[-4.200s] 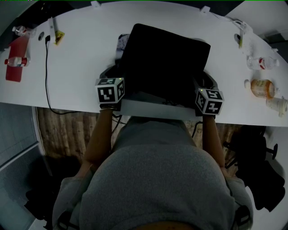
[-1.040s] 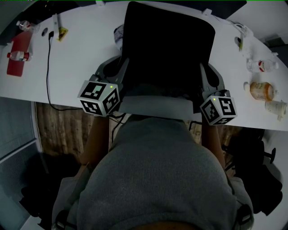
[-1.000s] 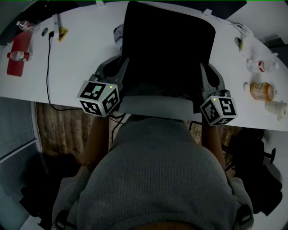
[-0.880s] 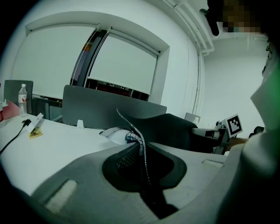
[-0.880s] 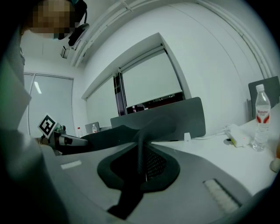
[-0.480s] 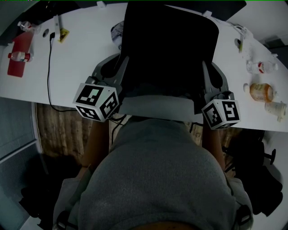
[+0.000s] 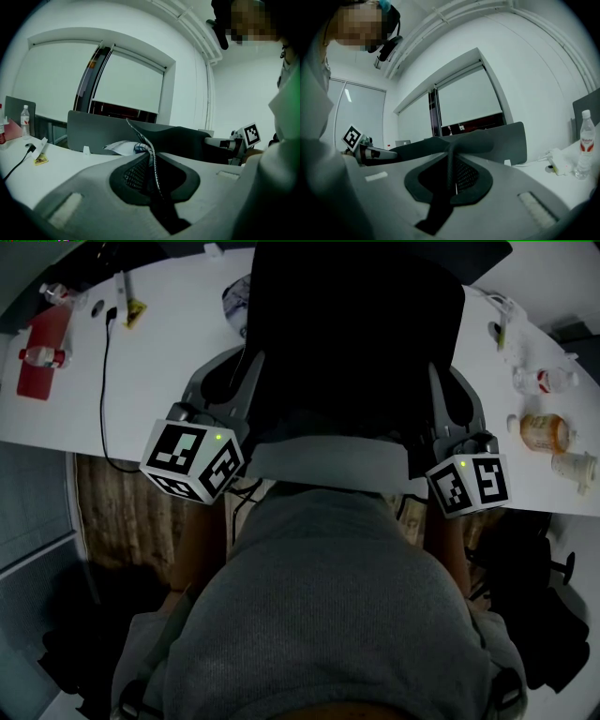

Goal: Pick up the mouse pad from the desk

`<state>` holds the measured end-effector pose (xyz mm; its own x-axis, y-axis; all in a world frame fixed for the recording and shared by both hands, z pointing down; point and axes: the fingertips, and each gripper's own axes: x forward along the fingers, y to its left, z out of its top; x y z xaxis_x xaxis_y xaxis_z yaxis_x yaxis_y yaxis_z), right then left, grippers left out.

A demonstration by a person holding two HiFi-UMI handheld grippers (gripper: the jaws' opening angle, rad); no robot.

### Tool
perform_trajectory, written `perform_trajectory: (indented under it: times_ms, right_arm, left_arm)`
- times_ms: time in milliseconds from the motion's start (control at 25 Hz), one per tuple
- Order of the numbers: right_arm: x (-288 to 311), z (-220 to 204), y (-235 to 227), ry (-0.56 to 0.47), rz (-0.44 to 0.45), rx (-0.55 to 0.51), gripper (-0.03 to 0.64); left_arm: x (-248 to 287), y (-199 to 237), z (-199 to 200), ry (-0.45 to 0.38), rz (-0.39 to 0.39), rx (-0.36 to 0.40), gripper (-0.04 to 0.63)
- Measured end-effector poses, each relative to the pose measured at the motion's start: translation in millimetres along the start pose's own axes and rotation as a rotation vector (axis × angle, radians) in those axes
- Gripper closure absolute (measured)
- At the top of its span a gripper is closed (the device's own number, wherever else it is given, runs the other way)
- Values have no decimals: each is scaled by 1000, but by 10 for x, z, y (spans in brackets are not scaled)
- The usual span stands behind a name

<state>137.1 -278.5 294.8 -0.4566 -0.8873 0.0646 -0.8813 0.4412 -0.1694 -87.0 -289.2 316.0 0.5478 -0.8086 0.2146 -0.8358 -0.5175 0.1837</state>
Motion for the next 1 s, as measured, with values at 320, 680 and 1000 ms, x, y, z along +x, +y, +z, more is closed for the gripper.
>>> perform_trajectory:
  times_ms: [320,680,1000]
  right_arm:
    - [-38,108,9,-24,11,-3,597]
    - [-79,111,8,-43,61,-8,597]
    - [-167,106,-37,-52,104,-26,597]
  left_arm:
    - [-10,-49,86,-23,11,8,561]
    - [25,-138,56,-36,38,14,561]
    - [46,-303,19,-66,58,14,561]
